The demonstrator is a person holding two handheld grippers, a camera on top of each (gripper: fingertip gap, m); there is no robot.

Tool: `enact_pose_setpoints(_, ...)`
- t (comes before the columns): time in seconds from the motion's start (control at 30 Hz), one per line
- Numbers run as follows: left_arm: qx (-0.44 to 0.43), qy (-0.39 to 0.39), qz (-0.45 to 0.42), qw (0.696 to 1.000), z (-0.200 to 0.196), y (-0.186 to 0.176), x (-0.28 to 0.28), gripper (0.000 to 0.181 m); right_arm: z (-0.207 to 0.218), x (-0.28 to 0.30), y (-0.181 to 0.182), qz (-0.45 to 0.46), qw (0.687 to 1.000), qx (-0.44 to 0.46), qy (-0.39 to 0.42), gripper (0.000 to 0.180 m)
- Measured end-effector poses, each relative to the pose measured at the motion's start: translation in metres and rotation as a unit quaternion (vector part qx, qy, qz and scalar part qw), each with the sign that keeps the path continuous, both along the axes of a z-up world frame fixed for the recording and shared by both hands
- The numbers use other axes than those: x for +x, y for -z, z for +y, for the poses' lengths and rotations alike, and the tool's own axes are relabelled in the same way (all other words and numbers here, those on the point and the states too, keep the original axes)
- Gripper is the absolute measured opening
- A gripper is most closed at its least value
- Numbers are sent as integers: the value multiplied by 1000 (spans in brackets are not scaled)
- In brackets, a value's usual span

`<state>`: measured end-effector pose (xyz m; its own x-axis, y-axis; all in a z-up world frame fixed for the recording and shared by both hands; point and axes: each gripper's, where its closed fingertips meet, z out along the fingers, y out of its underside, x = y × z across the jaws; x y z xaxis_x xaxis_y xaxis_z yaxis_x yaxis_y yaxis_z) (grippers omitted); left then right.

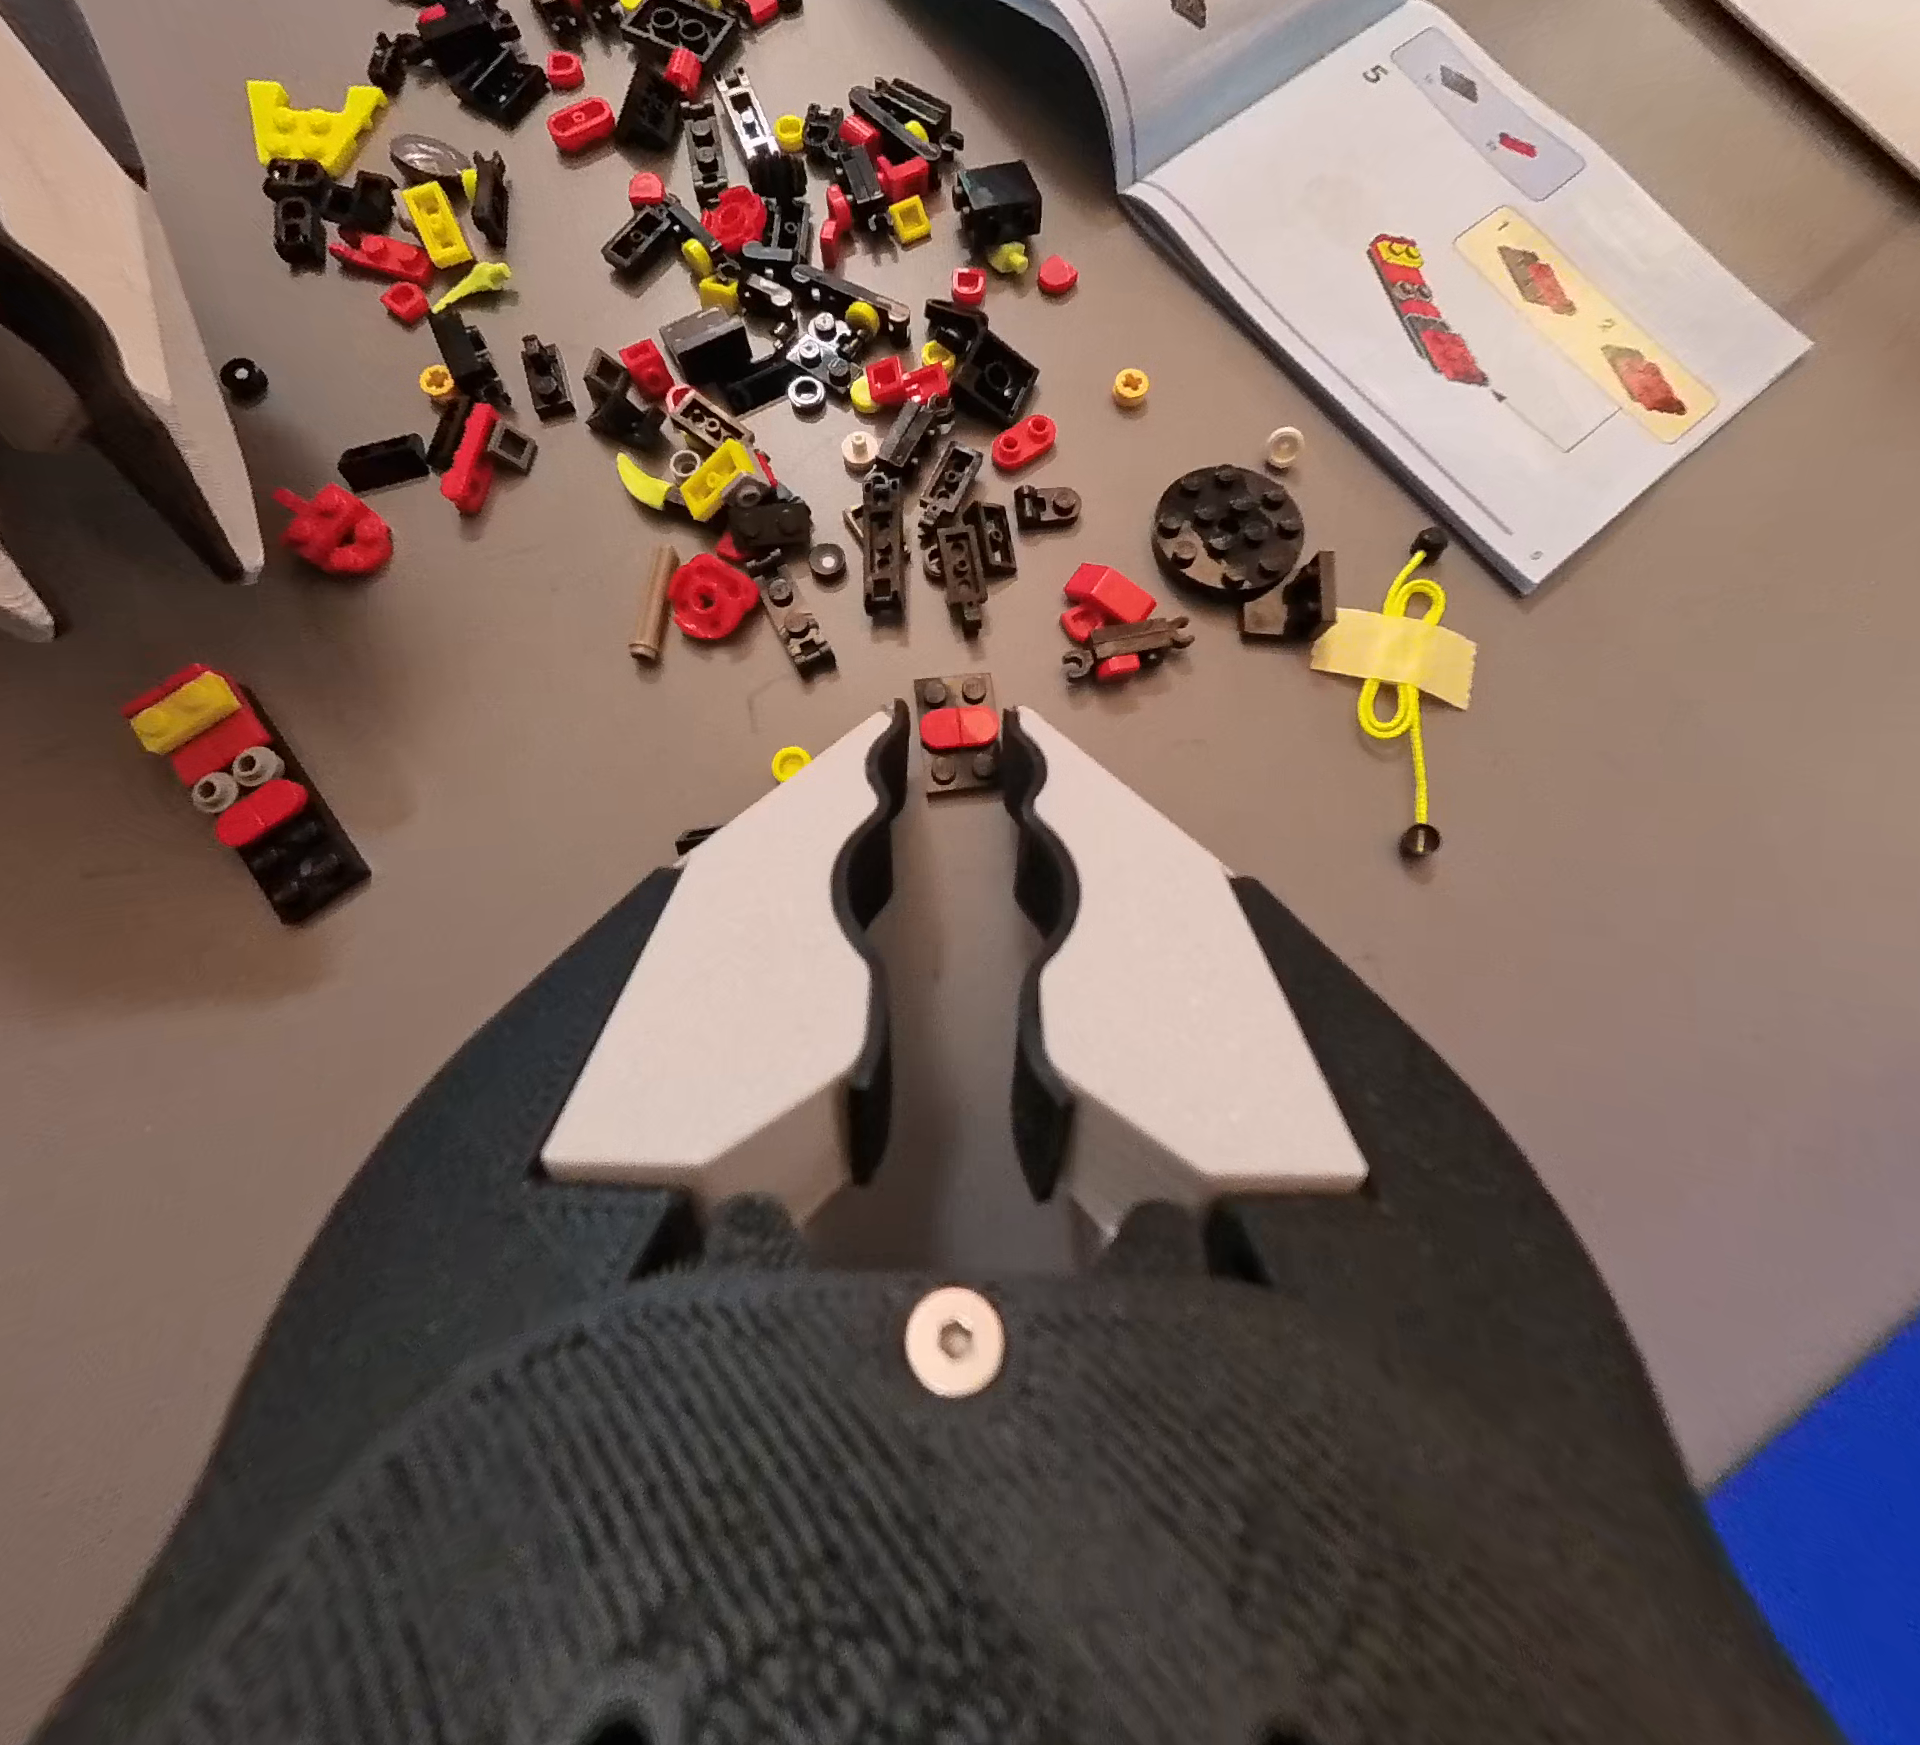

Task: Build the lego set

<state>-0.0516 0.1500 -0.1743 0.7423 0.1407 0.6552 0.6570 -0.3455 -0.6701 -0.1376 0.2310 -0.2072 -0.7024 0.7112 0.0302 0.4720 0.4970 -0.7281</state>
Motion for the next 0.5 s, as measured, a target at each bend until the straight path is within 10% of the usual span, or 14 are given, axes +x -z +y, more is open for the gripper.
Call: enact_pose_setpoints(0.5,-2,0,-1,1000,0,1,0,18,5,-6,8,12,999,25,18,33)
